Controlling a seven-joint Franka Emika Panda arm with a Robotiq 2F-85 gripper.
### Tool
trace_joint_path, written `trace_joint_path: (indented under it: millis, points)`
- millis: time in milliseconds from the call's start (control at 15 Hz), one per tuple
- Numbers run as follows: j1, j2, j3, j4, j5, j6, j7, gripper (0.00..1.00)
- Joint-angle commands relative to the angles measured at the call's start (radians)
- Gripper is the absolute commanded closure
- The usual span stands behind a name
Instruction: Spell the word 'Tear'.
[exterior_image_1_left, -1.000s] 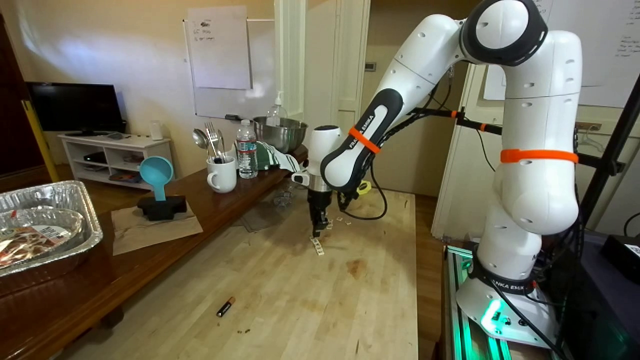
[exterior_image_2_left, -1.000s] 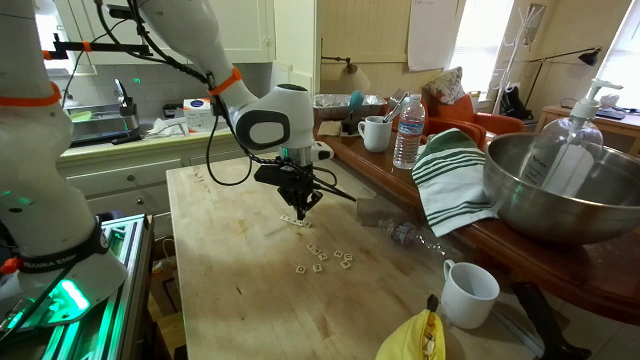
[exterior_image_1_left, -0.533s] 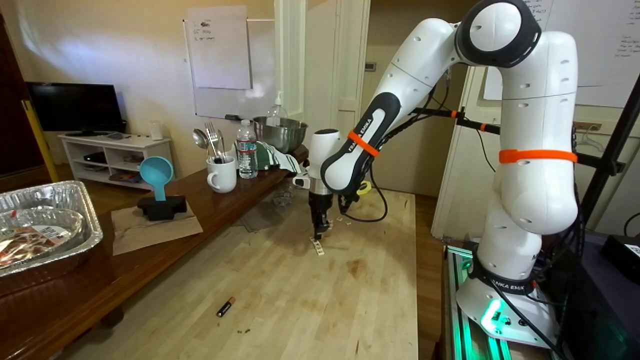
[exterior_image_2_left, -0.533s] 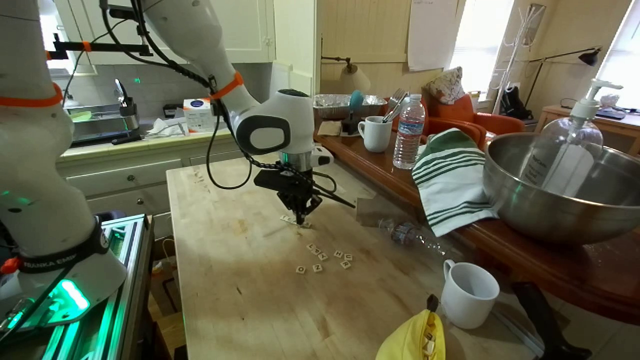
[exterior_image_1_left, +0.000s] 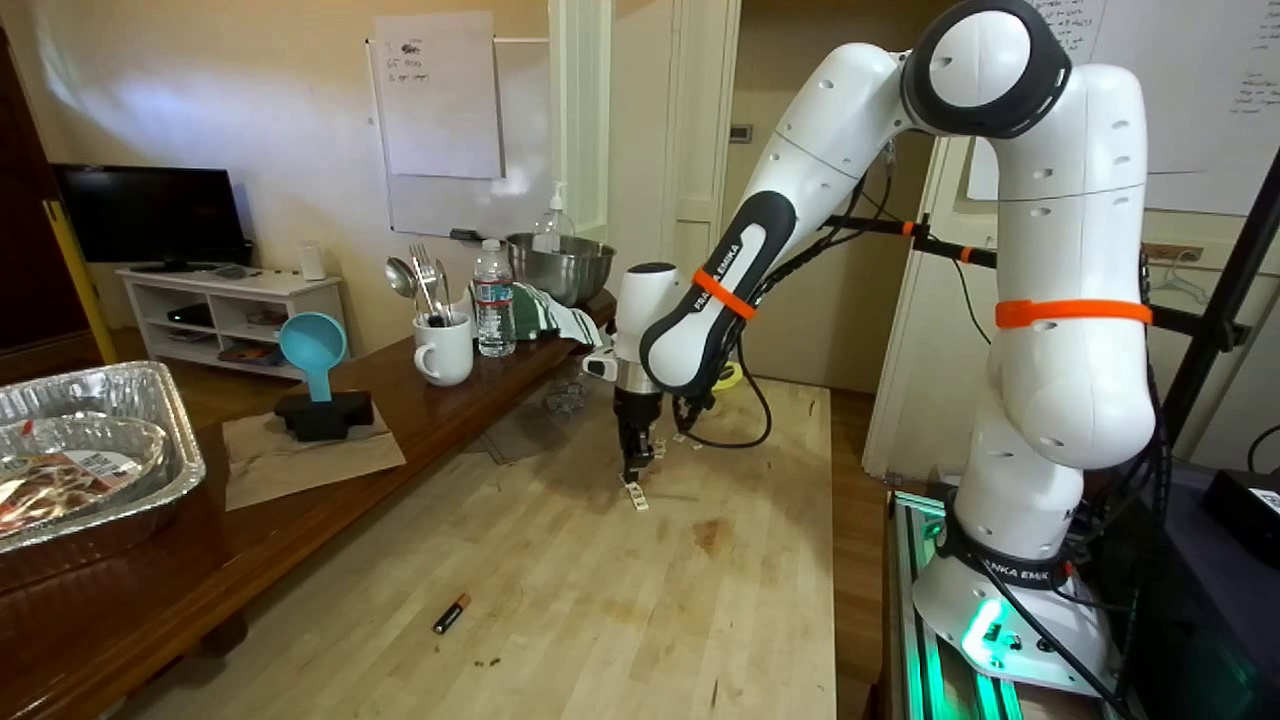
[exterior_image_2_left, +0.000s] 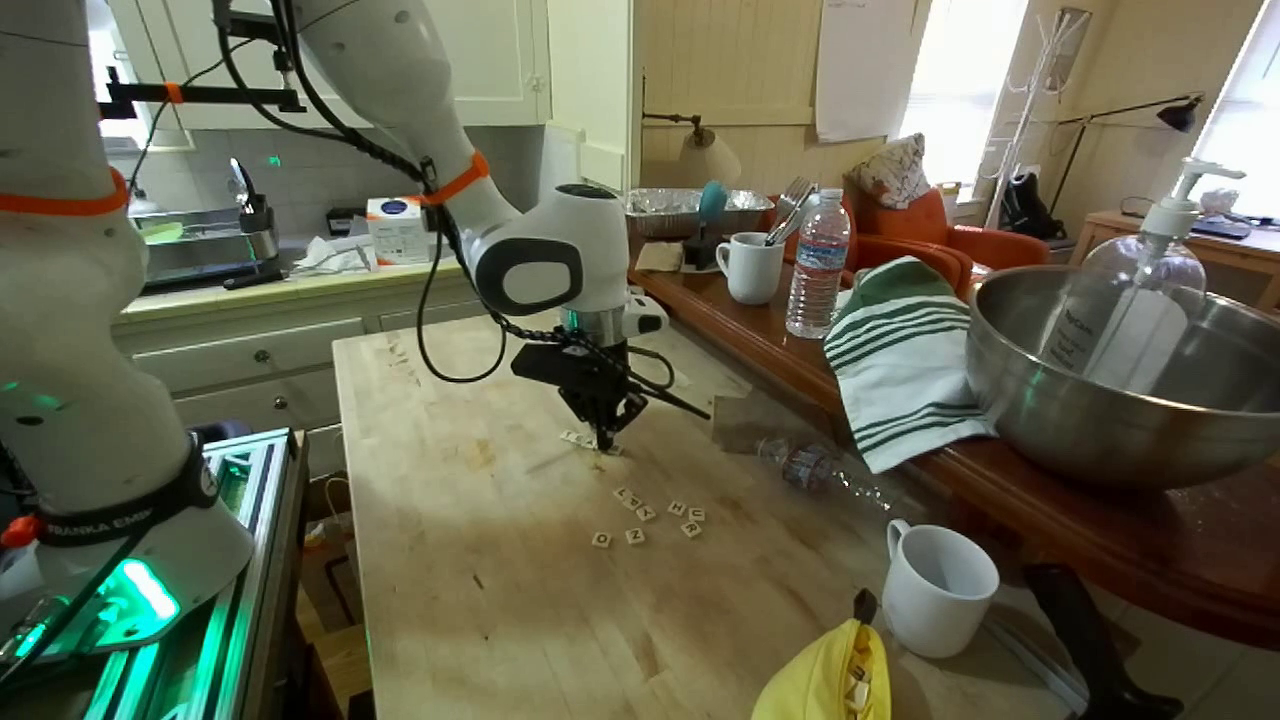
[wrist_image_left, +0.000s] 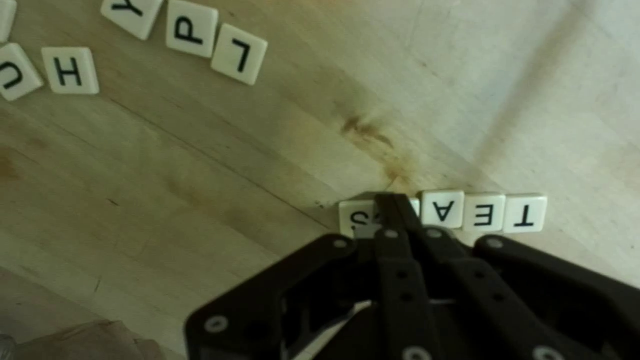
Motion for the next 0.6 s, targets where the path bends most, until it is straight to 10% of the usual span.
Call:
trace_joint_path:
  millis: [0,533]
  points:
    - [-0.01,0.044,0.003,0.017,-0.055,0.035,0.052,1.0]
    - [-0.018,0.08,-0.031,0.063,-0.147,0.046,0.145,1.0]
